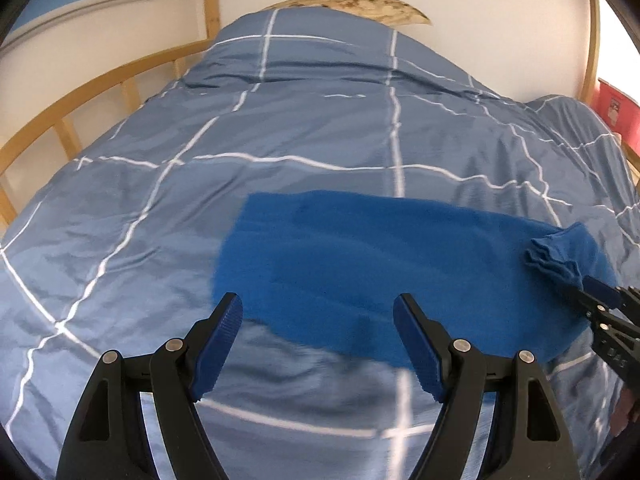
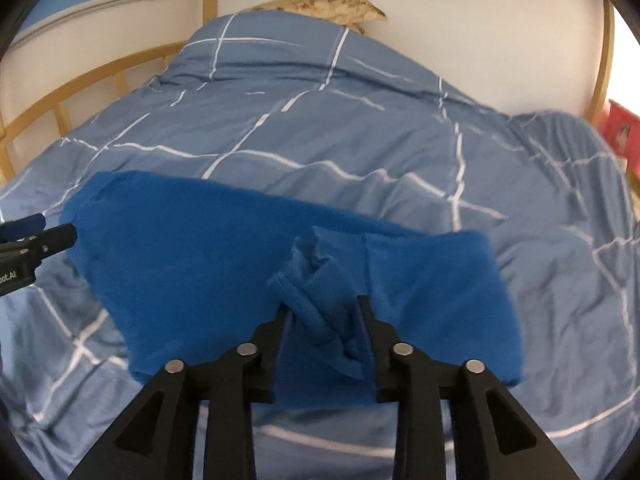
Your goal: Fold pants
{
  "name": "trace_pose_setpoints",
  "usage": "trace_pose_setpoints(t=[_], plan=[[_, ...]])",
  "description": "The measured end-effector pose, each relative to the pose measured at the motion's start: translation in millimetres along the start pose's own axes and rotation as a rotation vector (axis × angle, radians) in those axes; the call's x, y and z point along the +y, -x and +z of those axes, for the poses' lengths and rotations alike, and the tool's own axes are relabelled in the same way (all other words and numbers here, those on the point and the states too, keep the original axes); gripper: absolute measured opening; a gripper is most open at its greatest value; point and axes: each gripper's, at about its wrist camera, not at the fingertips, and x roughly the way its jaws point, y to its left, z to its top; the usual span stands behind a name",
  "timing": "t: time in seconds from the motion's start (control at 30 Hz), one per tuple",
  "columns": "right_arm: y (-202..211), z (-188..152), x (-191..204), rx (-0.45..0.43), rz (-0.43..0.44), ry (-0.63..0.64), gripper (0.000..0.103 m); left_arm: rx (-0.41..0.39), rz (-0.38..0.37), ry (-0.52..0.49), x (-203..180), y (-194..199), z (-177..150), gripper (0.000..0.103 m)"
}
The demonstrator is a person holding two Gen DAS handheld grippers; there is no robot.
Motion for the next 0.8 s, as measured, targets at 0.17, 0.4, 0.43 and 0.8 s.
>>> trace_pose_setpoints(t=[0.17,0.4,0.43,0.8], plan=[[11.6,-8.7,14.0,0.006,0.127,-0.067,0.036,-0.001,0.016,-0.006,26.2,3.2,-6.9,0.077],[44.5,-8.0,52.9,-0.096,0.121,-0.118,0.048,-0.003,-0.076,0.072,66.1,0.9,-12.1,0.077],[48.7,-6.3,58.3,-0.117,0.085,-0.126,0.050,-0.011,-0.086,0.095,71.3,-0.3,-12.3,0.077],[24.6,-0.3,75.7,-0.123,-0.004,-0.147,0.050,0.009,-0.237,0.280,89.7,-35.5,-14.3,0.076]])
